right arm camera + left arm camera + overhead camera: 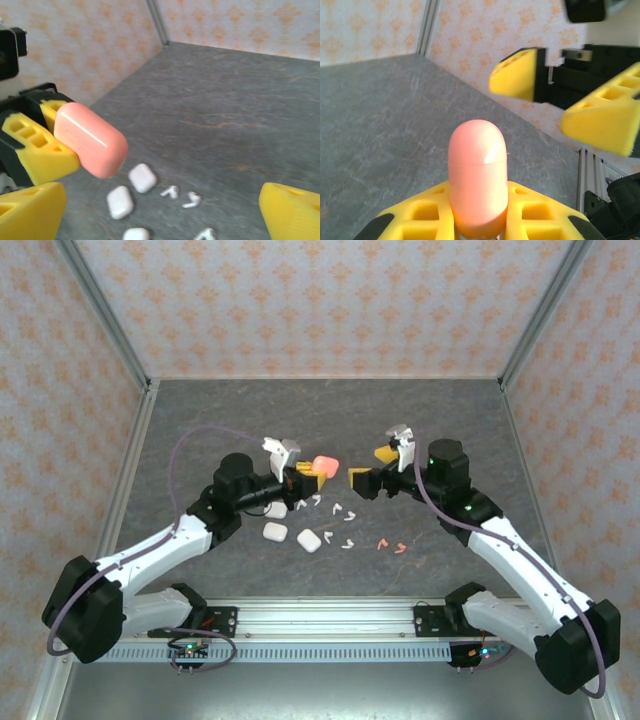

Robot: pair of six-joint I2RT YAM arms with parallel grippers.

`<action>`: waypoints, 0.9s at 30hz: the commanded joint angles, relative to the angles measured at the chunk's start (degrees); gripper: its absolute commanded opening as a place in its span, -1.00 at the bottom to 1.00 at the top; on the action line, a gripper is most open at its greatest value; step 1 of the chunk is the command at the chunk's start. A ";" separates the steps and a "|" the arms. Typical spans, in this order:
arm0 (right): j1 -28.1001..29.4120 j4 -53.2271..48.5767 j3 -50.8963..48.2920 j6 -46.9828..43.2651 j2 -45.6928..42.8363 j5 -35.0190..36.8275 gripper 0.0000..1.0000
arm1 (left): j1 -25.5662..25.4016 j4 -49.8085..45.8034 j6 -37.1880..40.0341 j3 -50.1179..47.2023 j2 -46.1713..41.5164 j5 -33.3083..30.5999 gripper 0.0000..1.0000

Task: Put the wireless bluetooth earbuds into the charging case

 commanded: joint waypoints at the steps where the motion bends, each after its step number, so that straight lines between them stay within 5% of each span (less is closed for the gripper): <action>1: 0.19 11.93 0.18 7.06 1.67 -9.98 0.98 | -1.36 7.90 6.43 -1.25 -3.25 -2.42 -1.00; 27: 2.63 12.02 4.52 5.88 7.01 -1.68 0.73 | -2.73 4.48 9.28 -0.47 -4.24 -0.10 -1.00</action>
